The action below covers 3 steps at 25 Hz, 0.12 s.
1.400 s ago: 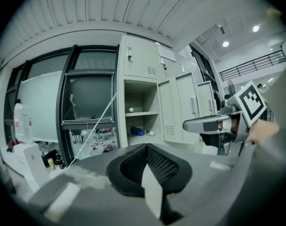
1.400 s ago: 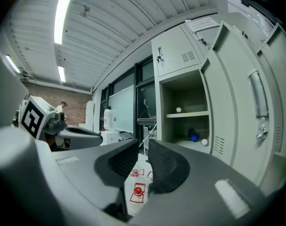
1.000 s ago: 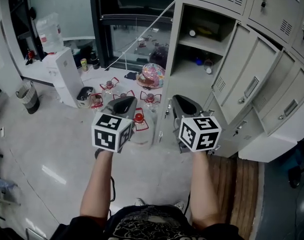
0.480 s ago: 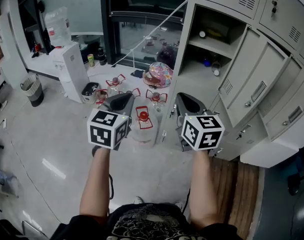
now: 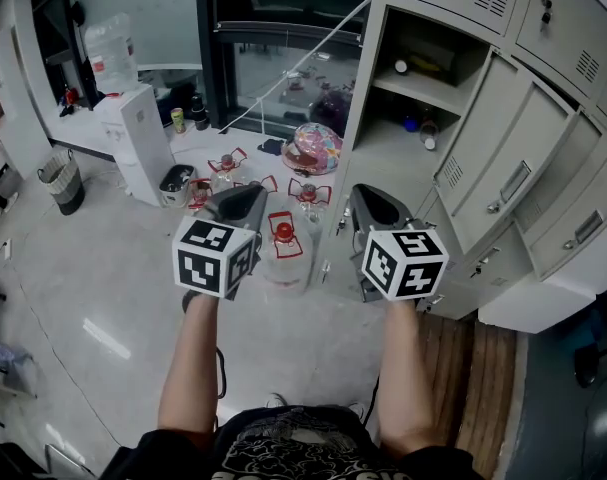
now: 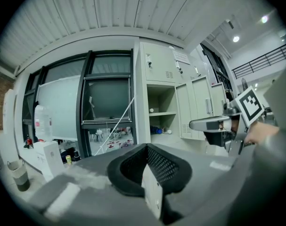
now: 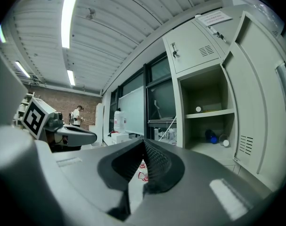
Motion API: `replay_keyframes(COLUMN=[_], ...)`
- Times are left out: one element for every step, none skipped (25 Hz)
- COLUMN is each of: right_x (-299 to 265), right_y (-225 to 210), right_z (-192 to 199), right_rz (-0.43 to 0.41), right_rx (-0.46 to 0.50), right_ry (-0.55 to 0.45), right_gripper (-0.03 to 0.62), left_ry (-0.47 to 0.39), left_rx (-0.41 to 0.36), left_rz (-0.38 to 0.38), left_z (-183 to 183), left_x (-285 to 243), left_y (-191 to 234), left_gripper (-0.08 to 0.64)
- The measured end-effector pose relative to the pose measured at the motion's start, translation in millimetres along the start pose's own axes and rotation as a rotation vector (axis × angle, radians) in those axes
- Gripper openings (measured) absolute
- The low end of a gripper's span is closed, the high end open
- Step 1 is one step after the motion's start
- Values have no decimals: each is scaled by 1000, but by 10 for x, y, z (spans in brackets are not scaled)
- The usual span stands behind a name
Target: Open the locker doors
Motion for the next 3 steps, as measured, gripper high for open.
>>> replay_keyframes(right_x=[-8, -16, -25], right_y=[-8, -17, -25], right_z=[-1, -4, -7], right_rz=[-1, -1, -2], right_rx=[-1, -2, -3], right_ry=[0, 0, 0], right_gripper=[0, 0, 0], left_ry=[0, 0, 0], left_rx=[0, -1, -1], left_rz=[1, 1, 2], left_z=[-4, -8, -12], left_x=[-13, -28, -42], left_y=[0, -1, -1], left_gripper=[0, 0, 0])
Point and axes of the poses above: the fingertips, and each gripper's own axes: x backward along the fingers, y to its left, z out of its underside, the point moved 10 cm from there along x, backward along the fingers, and after that the axes turned 3 degrees about -x, right-handed, at the moved point
